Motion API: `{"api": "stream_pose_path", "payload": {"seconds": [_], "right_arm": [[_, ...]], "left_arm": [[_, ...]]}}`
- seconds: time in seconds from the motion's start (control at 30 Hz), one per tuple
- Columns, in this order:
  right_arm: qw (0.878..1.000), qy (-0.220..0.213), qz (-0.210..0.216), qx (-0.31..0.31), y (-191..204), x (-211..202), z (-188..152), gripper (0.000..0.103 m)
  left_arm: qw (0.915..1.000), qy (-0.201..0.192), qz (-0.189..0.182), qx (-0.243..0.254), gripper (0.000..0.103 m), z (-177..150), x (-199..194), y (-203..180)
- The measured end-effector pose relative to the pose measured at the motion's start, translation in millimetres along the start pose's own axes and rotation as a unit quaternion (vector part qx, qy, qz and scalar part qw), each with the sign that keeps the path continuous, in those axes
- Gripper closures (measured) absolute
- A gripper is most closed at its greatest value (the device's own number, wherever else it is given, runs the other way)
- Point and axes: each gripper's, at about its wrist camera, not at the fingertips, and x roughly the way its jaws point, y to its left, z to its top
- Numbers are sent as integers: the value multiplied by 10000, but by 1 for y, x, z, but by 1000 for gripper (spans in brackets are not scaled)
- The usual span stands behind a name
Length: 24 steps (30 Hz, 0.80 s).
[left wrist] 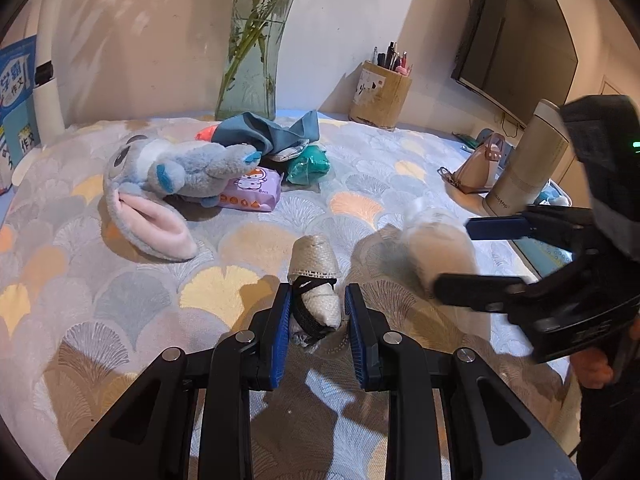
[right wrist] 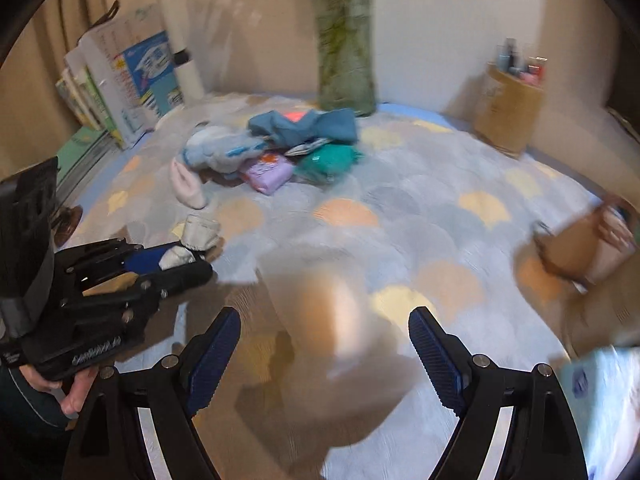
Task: Organize soft objects
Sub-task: 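Lift the slipper with the left gripper while the right regrasps the OSTREE bag, then carry the slipper and OSTREE bag over the glass bowl with both grippers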
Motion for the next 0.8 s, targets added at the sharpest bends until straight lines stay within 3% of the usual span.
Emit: {"api": "stream_pose_path", "payload": {"seconds": [0.13, 0.23, 0.37, 0.43, 0.47, 0.6, 0.8], "right_arm": [[9999, 31, -80, 72, 5, 22, 0, 19], [9997, 79, -75, 238, -1, 26, -5, 37], [9990, -56, 16, 450, -11, 17, -13, 40], [9984, -106, 82, 546, -13, 14, -16, 60], [9982, -114, 126, 570, -13, 13, -17, 65], [9968, -314, 99, 725, -14, -5, -19, 66], [9932, -730, -92, 905, -26, -54, -25, 66]], "left_arm": [[10000, 62, -15, -12, 80, 1, 2, 2], [10000, 88, -3, 21, 80, 1, 4, 0], [9999, 98, 34, 75, 80, 0, 4, -2], [9999, 103, 69, 80, 80, 1, 5, -2], [9998, 108, 111, 91, 80, 1, 5, -2], [9998, 73, 152, 129, 80, 3, -1, -10], [9988, -153, -288, 364, 80, 20, -22, -48]]}}
